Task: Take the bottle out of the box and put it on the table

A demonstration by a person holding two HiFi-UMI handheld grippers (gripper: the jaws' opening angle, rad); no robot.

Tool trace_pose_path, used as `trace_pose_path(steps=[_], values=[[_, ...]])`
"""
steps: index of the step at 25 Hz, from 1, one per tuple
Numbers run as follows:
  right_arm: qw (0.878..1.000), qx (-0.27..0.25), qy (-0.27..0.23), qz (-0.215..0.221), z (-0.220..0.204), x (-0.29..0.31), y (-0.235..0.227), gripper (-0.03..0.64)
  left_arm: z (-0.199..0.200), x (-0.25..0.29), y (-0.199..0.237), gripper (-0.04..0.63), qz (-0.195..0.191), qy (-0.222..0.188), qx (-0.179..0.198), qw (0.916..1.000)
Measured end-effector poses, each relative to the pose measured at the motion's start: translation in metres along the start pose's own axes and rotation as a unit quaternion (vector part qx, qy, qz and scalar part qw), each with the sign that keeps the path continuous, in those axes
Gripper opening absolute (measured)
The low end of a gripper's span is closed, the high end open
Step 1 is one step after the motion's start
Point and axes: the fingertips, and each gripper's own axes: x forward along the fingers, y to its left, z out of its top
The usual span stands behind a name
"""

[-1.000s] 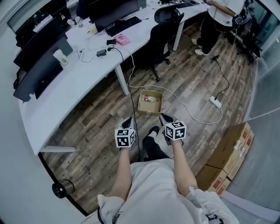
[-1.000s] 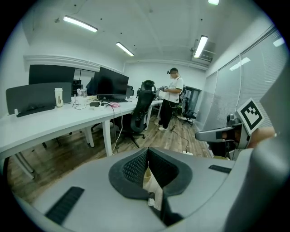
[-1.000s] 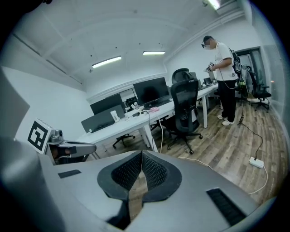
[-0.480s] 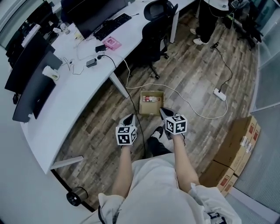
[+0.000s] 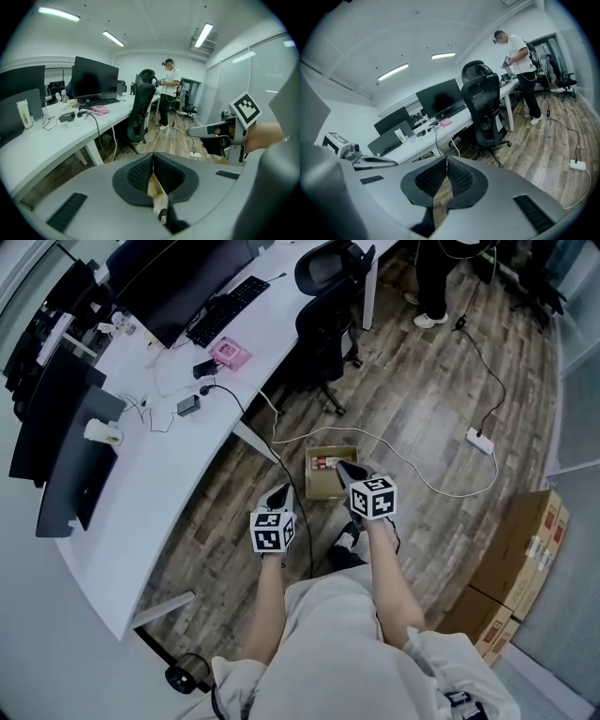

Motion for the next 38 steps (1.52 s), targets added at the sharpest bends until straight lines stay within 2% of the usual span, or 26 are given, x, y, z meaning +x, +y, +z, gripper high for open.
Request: trace_pose_path(steps=[7, 11, 15, 19, 24, 29, 31, 35, 38], values=[[1.0, 0.003, 0.001, -0.009, 0.025, 0.043, -0.033, 0.041, 0.027, 0.047, 0.027, 0.015, -0.002, -0.006, -0.016, 0.9999], [1.0, 0.012, 0.014, -0.019, 0.019, 0.052, -0.048, 0.041, 0.028, 0.064, 0.032, 0.015, -0.013, 0.008, -0.007, 0.9999], [0.999, 0.031, 0.017, -0.04, 0.016, 0.056, -0.068, 0.041, 0.03, 0.09, 0.029, 0.015, -0.041, 0.026, 0.004, 0.9988], [0.995, 0.056, 0.012, -0.077, 0.01, 0.086, -0.095, 0.041, 0.028, 0.141, 0.048, 0.015, -0.083, 0.046, 0.022, 0.9953], [0.986, 0.095, 0.009, -0.133, -0.003, 0.102, -0.119, 0.041, 0.026, 0.194, 0.056, 0.015, -0.152, 0.079, 0.049, 0.984], [0.971, 0.142, -0.005, -0.192, -0.027, 0.11, -0.136, 0.041, 0.009, 0.238, 0.062, 0.015, -0.213, 0.117, 0.069, 0.9675], [0.963, 0.165, -0.014, -0.214, -0.037, 0.111, -0.145, 0.041, 0.007, 0.259, 0.061, 0.015, -0.233, 0.129, 0.079, 0.9605], [0.94, 0.223, -0.04, -0.254, -0.057, 0.101, -0.149, 0.041, 0.003, 0.288, 0.059, 0.015, -0.263, 0.145, 0.128, 0.9452], [0.932, 0.24, -0.05, -0.266, -0.07, 0.093, -0.145, 0.041, -0.011, 0.303, 0.053, 0.015, -0.274, 0.161, 0.159, 0.9349]])
